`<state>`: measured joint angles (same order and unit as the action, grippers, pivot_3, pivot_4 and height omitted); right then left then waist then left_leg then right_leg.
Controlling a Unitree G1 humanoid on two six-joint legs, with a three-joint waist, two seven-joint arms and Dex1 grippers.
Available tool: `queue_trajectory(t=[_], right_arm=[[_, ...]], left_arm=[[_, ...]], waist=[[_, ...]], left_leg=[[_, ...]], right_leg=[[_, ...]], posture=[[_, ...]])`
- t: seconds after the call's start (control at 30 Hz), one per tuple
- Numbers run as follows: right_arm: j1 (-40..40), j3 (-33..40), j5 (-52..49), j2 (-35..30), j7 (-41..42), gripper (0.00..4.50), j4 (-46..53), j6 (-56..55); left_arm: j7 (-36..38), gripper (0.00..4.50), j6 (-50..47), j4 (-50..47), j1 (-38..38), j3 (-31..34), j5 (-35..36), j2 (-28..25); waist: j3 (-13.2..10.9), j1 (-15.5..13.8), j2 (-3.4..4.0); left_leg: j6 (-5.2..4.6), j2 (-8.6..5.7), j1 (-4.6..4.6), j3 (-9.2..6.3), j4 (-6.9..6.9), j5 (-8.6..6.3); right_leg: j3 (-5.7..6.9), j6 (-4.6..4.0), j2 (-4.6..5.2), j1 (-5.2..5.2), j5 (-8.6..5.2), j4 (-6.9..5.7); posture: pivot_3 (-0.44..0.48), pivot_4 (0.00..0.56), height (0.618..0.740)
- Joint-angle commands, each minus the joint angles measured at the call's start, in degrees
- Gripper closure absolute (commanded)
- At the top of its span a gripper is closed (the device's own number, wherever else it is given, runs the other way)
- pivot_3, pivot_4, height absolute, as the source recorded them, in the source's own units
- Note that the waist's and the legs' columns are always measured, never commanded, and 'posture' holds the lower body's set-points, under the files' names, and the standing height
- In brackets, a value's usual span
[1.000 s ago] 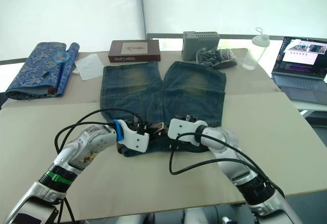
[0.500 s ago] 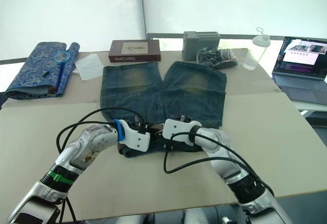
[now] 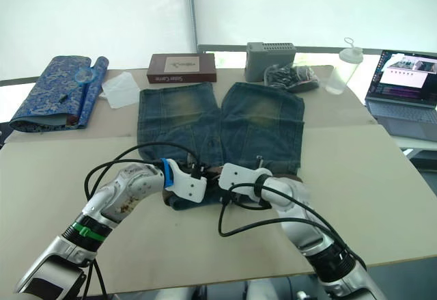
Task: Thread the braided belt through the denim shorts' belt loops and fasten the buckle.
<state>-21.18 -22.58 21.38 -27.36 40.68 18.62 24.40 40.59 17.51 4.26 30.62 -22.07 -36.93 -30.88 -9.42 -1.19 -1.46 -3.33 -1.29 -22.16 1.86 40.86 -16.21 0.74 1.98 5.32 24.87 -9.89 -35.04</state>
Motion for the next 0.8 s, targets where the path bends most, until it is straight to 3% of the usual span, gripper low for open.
queue_trajectory(t=[0.03, 0.07, 0.17, 0.37, 0.47, 0.5, 0.57, 0.67, 0.73, 0.77, 0.8], right_arm=[[0.0, 0.7, 0.3, 0.1, -0.3, 3.68, 2.6, 1.1], [-0.1, 0.7, 0.3, 0.1, -0.3, 3.68, 2.7, 1.3], [-0.3, 0.5, 0.1, 0.2, -0.2, 4.44, 2.8, 1.9], [-0.5, 0.3, 0.2, 0.1, 0.1, 4.48, 3.1, 1.9], [-0.8, 0.6, 0.4, -0.2, 0.1, 4.48, 3.5, 2.1], [-0.8, 0.8, 0.5, -0.4, 0.1, 4.5, 3.7, 2.1], [-0.8, 1.1, 0.6, -1.2, 0.4, 4.5, 4.2, 2.1], [-0.7, 1.6, 0.5, -2.1, 0.7, 4.5, 4.9, 2.0], [-0.7, 1.8, 0.6, -3.0, 0.9, 4.5, 5.4, 1.8], [-0.7, 1.9, 0.5, -3.2, 0.9, 4.5, 5.5, 1.8], [-0.7, 2.1, 0.3, -3.4, 0.9, 4.5, 5.6, 1.8]], left_arm=[[-0.6, 4.5, 1.4, 1.0, 0.0, -1.6, 0.9, 0.5], [-0.7, 4.5, 1.7, 1.5, 0.2, -1.5, 1.1, 0.4], [-0.9, 4.5, 2.3, 2.0, 0.4, -1.5, 1.4, 0.2], [-1.2, 4.5, 2.3, 4.6, 1.4, -1.2, 2.7, 0.7], [7.6, 4.5, -9.5, -0.5, 0.0, 5.2, 18.8, 3.6], [9.6, 3.75, -14.5, -2.6, 0.2, 8.0, 24.1, 4.6], [16.0, 3.16, -23.7, -7.0, 0.2, 11.3, 33.2, 3.6], [22.0, 1.72, -42.5, -12.9, 0.3, 15.2, 43.8, 0.7], [24.3, 0.93, -56.3, -15.1, 0.4, 22.4, 60.5, 2.6], [25.8, 0.47, -58.5, -15.5, 0.7, 22.7, 62.5, 1.2], [25.3, 0.47, -62.7, -15.7, 1.5, 24.2, 64.8, 0.3]], waist=[[0.0, 0.0, 0.0], [0.0, 0.0, 0.0], [0.0, 0.0, 0.0], [0.0, 0.0, 0.0], [0.0, 0.1, 0.0], [0.0, 0.2, 0.0], [0.0, 0.5, -0.05], [0.0, 1.1, -0.05], [0.0, 1.4, -0.05], [0.0, 1.6, -0.06], [-0.1, 1.7, -0.08]], left_leg=[[0.0, 0.0, 0.0, 0.0, 0.0, 0.0], [0.0, 0.0, 0.0, 0.0, 0.0, 0.0], [0.0, 0.0, 0.0, 0.0, 0.0, 0.0], [0.0, 0.0, 0.0, 0.0, 0.0, 0.0], [0.0, 0.0, -0.01, 0.0, 0.0, 0.0], [0.0, 0.01, -0.02, 0.01, 0.0, 0.0], [0.0, 0.03, -0.25, 0.0, 0.03, 0.0], [0.0, 0.03, -0.38, -0.03, 0.03, 0.0], [0.0, 0.04, -0.35, -0.05, -0.02, 0.0], [0.0, 0.04, -0.35, -0.06, -0.02, 0.0], [-0.01, 0.05, -0.35, -0.07, -0.02, 0.0]], right_leg=[[0.0, 0.0, 0.0, 0.0, 0.0, 0.0], [0.0, 0.0, 0.0, 0.0, 0.0, 0.0], [0.0, 0.0, 0.0, 0.0, 0.0, 0.0], [0.0, 0.0, 0.0, 0.0, 0.0, 0.01], [0.0, 0.01, 0.0, 0.0, 0.0, 0.0], [0.0, 0.01, 0.0, 0.03, 0.0, 0.01], [0.01, 0.01, -0.02, 0.24, -0.01, -0.01], [0.02, 0.0, -0.06, 0.39, -0.01, -0.08], [0.01, 0.0, -0.1, 0.37, -0.02, -0.04], [0.01, 0.02, -0.09, 0.38, -0.04, -0.05], [0.01, 0.04, -0.09, 0.37, -0.05, -0.04]], posture=[[0.0, 0.15, 0.74], [0.0, 0.15, 0.74], [0.0, 0.15, 0.74], [0.0, 0.15, 0.74], [0.0, 0.15, 0.74], [0.0, 0.15, 0.74], [0.0, 0.15, 0.74], [0.0, 0.15, 0.74], [0.0, 0.15, 0.74], [0.0, 0.15, 0.74], [0.0, 0.15, 0.74]])
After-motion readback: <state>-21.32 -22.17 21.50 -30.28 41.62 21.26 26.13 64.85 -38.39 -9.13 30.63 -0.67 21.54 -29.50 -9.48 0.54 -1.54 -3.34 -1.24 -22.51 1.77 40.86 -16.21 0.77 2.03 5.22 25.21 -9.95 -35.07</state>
